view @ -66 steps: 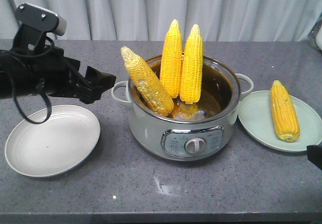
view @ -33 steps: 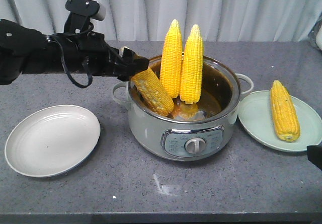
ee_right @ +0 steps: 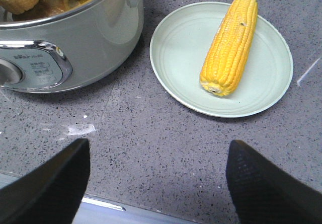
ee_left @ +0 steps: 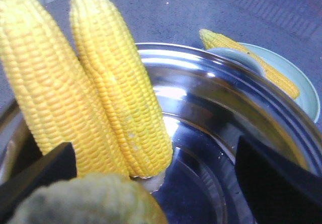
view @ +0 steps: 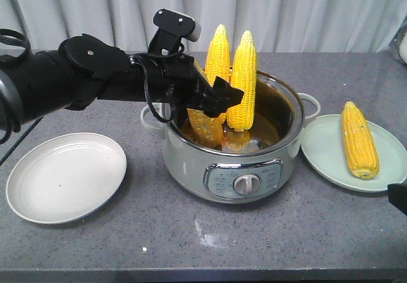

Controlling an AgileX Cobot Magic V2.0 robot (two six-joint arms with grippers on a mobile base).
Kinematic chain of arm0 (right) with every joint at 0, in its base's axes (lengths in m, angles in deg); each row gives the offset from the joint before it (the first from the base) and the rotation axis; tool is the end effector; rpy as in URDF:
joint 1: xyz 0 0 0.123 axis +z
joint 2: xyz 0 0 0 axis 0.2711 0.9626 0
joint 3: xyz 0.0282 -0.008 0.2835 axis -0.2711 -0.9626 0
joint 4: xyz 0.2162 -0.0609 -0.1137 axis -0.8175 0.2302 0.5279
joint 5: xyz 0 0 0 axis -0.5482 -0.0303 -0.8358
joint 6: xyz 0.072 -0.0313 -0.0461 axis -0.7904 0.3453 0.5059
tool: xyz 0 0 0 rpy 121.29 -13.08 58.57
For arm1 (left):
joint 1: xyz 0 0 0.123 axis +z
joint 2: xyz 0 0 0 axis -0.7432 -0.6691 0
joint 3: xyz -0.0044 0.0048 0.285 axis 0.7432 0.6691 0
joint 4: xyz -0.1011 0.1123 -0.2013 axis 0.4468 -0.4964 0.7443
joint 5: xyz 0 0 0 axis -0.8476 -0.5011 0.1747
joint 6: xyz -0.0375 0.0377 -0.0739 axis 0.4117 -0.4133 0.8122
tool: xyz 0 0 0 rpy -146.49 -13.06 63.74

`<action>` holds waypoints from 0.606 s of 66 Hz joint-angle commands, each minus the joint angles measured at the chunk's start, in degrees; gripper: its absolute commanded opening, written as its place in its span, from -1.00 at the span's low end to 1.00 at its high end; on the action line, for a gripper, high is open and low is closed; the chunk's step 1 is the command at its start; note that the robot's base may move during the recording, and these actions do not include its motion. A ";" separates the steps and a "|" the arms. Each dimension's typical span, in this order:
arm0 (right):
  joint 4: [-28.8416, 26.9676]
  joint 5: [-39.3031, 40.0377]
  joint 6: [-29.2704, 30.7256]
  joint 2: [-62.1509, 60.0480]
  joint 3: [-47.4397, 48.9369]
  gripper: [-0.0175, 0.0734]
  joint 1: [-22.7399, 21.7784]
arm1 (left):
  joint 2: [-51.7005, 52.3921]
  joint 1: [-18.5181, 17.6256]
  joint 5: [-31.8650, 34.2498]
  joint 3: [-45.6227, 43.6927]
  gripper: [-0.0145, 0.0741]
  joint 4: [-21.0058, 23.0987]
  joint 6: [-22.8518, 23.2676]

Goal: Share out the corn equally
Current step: 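Reach the left gripper over the pot to the tilted corn cob, then close the left gripper on the cob and lift it out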

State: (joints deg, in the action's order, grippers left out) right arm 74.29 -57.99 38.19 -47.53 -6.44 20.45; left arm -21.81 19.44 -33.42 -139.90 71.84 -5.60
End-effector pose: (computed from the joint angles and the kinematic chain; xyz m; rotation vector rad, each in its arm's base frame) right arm 0.1214 0.0167 0.3374 -0.2374 2.2859 0.0809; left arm 0.3540 -0.2321 0.3101 0.7831 1.9650 -0.6862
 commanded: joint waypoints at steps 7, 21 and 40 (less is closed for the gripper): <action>0.23 3.14 -0.01 -0.04 1.44 0.55 0.15 | 1.85 -0.67 2.88 -1.90 0.56 2.06 -0.19; 0.23 3.14 -0.01 -0.04 1.44 0.55 0.15 | 1.85 -0.67 1.87 -1.90 0.10 2.06 -0.14; 0.23 3.14 -0.01 -0.04 1.44 0.55 0.15 | 2.68 -0.67 -0.58 -1.90 -0.13 2.12 -0.14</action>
State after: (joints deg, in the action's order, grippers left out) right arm 74.29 -57.99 38.19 -47.53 -6.44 20.45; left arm -22.56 19.05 -33.64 -139.95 71.88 -5.77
